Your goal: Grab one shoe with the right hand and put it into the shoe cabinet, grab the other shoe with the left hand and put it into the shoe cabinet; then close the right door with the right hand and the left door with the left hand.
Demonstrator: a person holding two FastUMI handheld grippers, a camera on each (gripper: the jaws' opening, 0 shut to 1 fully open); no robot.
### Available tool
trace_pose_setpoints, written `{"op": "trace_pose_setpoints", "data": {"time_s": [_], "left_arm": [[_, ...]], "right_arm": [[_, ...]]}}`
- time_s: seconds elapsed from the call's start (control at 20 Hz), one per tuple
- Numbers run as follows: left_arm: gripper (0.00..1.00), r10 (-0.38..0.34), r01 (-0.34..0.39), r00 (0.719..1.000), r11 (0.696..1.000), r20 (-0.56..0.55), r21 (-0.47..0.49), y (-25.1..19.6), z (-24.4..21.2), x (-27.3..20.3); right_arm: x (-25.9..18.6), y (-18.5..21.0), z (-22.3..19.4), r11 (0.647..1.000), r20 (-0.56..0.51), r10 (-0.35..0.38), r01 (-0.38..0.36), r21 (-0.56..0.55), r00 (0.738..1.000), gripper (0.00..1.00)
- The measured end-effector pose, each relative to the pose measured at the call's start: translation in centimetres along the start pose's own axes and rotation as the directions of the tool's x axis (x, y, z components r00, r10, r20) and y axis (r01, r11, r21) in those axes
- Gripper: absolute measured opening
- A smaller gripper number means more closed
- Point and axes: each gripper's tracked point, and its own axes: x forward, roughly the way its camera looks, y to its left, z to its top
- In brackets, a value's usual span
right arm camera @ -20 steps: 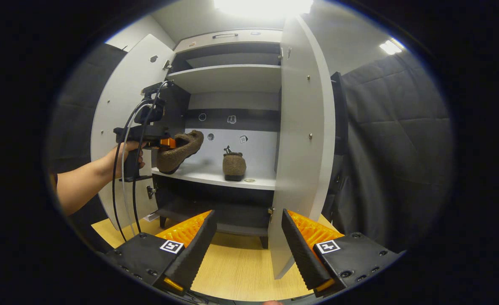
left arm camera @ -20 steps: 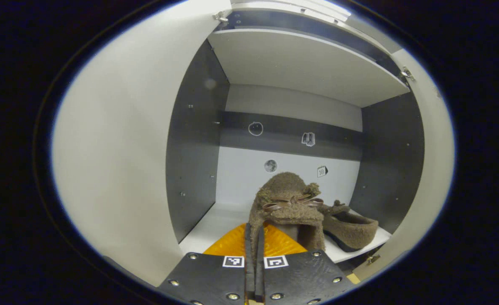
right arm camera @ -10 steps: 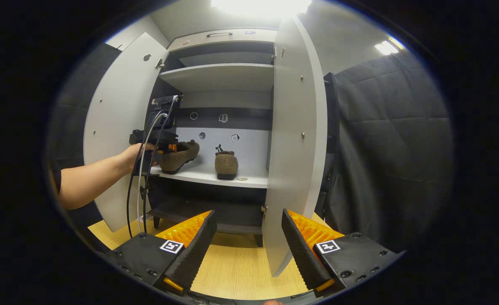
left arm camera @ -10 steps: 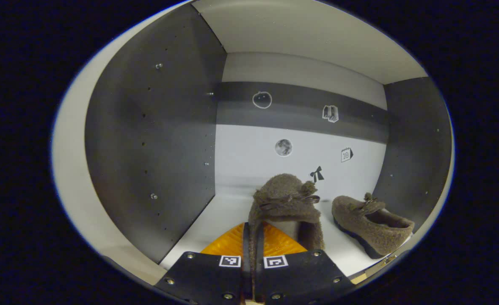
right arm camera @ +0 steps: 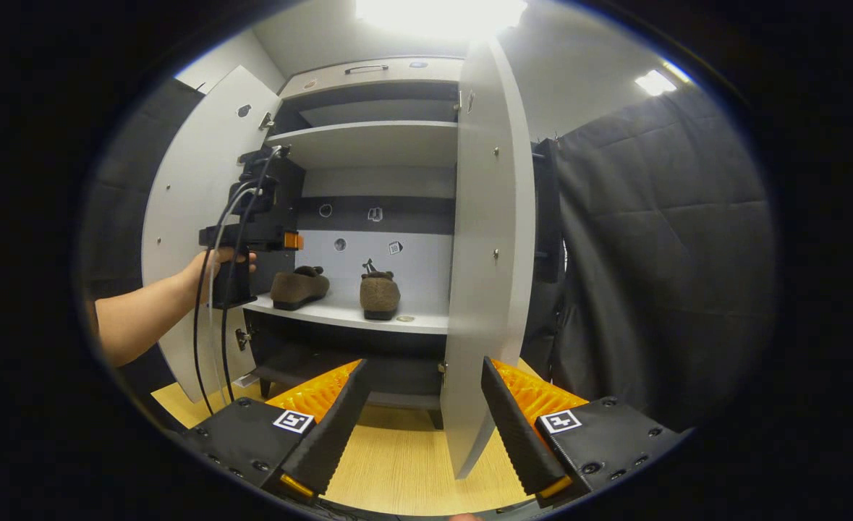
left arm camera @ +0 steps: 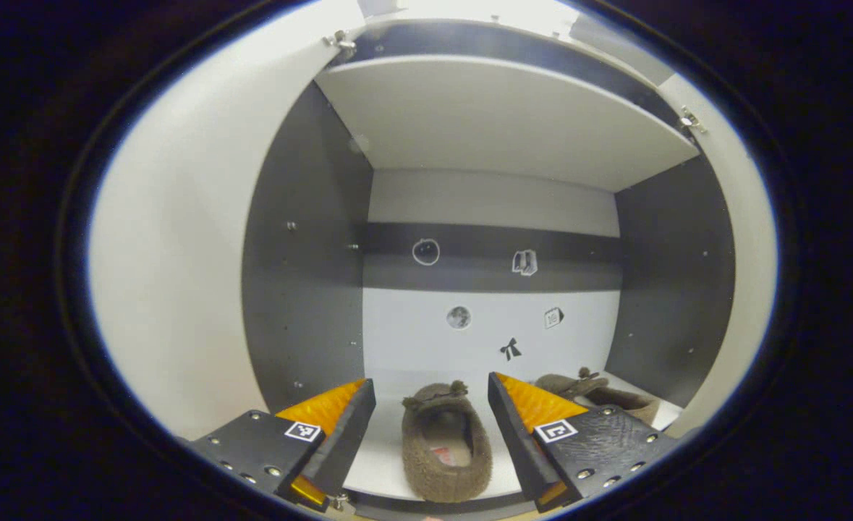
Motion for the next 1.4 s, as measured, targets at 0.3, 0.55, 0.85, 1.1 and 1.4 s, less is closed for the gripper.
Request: {"op": "trace_pose_setpoints", "data": {"time_s": [0.3,0.55,0.85,1.1,1.4], "left_arm": [[0.93,-0.024,0.023,0.998,1.000,0.063,0.018,-0.4,2.8,-8.3],[0.93,-0.029,0.025,0.998,0.998,0.063,0.066,-0.9,1.7,-14.3],[0.93,-0.029,0.025,0.998,0.997,0.048,0.078,-1.3,0.2,-20.2],[0.90,-0.011,0.008,0.999,0.996,0.031,0.090,-0.9,-0.4,-24.4],[0.93,0.060,-0.061,0.998,0.995,0.013,0.083,1.3,-1.0,-31.2]], "right_arm": [[-1.1,-1.9,1.1,1.000,0.022,-0.003,0.003,0.015,1.000,0.98],[-1.9,-4.5,2.4,0.997,0.043,-0.024,0.021,0.069,0.999,0.98],[-2.8,-9.4,3.7,0.993,0.059,-0.095,0.090,0.081,0.994,0.98],[-2.8,-13.5,5.2,0.983,0.075,-0.160,0.151,0.106,0.984,0.97],[-0.8,-17.4,8.0,0.966,0.102,-0.240,0.227,0.124,0.965,0.96]]}}
